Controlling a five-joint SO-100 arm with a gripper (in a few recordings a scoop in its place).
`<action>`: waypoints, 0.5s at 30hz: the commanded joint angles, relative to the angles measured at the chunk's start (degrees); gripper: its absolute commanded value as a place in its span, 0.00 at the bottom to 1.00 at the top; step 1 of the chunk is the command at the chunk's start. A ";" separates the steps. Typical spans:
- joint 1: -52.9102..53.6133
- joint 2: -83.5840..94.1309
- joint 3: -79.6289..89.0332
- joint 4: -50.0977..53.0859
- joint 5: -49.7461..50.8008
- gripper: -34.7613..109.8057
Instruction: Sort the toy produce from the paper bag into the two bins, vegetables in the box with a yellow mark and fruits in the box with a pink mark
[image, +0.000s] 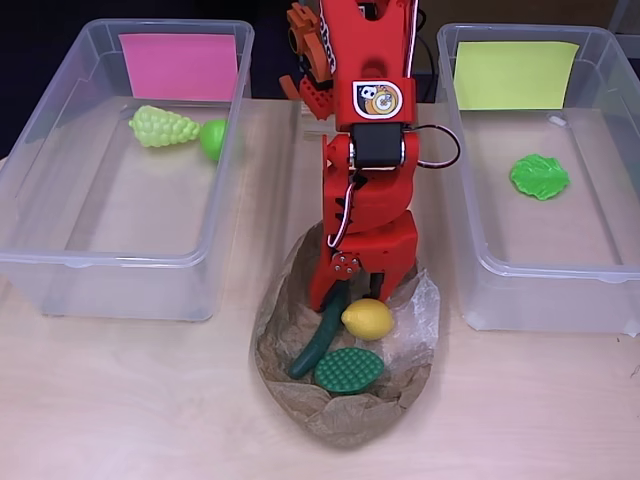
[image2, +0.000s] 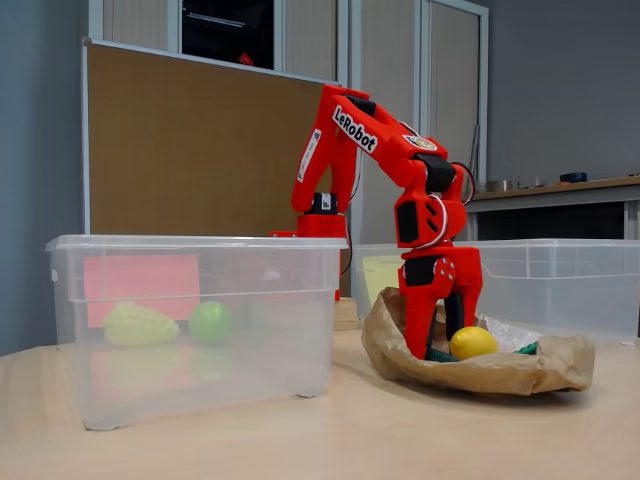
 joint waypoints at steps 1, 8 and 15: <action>0.53 -2.20 -2.11 -0.53 0.79 0.41; 3.25 -1.85 -4.83 4.92 -2.37 0.25; 6.06 7.47 -8.35 15.12 -9.05 0.25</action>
